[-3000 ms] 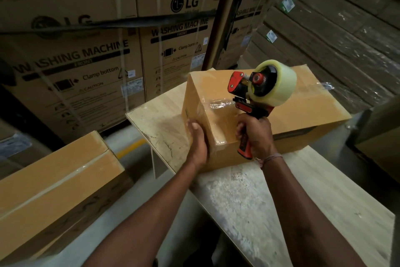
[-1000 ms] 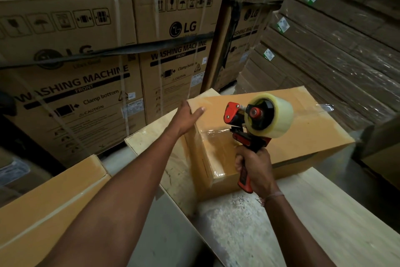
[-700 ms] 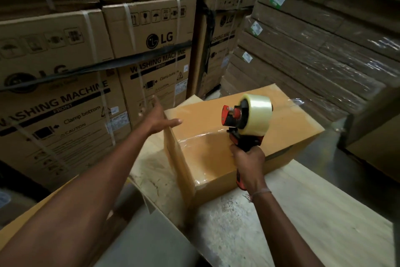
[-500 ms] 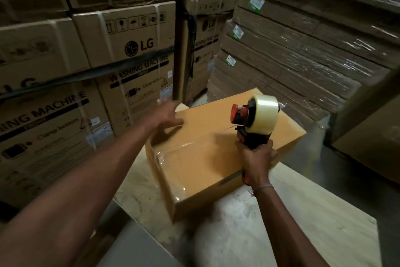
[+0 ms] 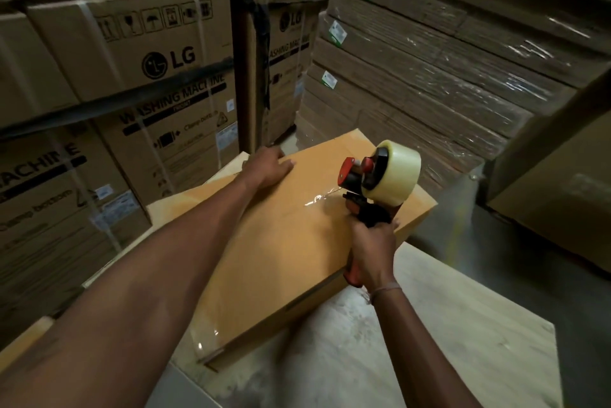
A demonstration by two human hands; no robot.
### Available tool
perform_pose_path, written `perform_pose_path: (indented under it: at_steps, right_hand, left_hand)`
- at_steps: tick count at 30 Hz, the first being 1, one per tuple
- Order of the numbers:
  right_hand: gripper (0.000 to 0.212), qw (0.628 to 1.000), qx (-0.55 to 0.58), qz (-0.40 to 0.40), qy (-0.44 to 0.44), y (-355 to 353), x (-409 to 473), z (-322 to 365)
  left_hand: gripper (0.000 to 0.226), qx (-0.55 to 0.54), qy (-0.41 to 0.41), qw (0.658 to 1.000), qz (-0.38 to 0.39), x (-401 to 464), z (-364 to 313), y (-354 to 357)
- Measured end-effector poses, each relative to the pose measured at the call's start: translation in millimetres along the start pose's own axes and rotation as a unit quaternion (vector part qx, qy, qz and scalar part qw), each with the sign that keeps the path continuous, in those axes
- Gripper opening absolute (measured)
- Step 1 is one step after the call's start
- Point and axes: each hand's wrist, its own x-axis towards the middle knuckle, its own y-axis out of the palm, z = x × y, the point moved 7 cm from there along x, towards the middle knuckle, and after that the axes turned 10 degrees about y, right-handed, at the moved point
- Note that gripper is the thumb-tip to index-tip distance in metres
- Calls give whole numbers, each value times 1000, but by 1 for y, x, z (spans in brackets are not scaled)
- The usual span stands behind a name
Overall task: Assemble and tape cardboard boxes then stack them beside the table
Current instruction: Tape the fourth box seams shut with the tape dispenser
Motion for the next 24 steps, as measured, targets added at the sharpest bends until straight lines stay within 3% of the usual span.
perform_pose_path:
  at_steps: [4, 6, 11, 17, 19, 21, 24]
  right_hand:
    - [77, 998, 17, 28, 54, 30, -43, -16]
    - [84, 995, 25, 55, 85, 50, -75, -24]
    - [63, 988, 42, 147, 33, 94, -151, -25]
    - [55, 993, -16, 106, 42, 96, -159, -27]
    - [51, 996, -28, 67, 56, 88, -148, -17]
    - [60, 996, -63, 38, 55, 81, -132, -4]
    - [43, 995, -29, 58, 78, 85, -102, 15]
  left_hand:
    - [35, -39, -26, 998, -42, -24, 36, -28]
    - [38, -33, -45, 997, -46, -43, 56, -41]
    - [60, -24, -88, 995, -37, -94, 100, -66]
    - [57, -6, -57, 998, -29, -105, 99, -73]
    - [44, -35, -36, 998, -41, -100, 94, -70]
    - [32, -92, -8, 995, -47, -93, 85, -62]
    - [36, -137, 34, 989, -41, -86, 65, -50]
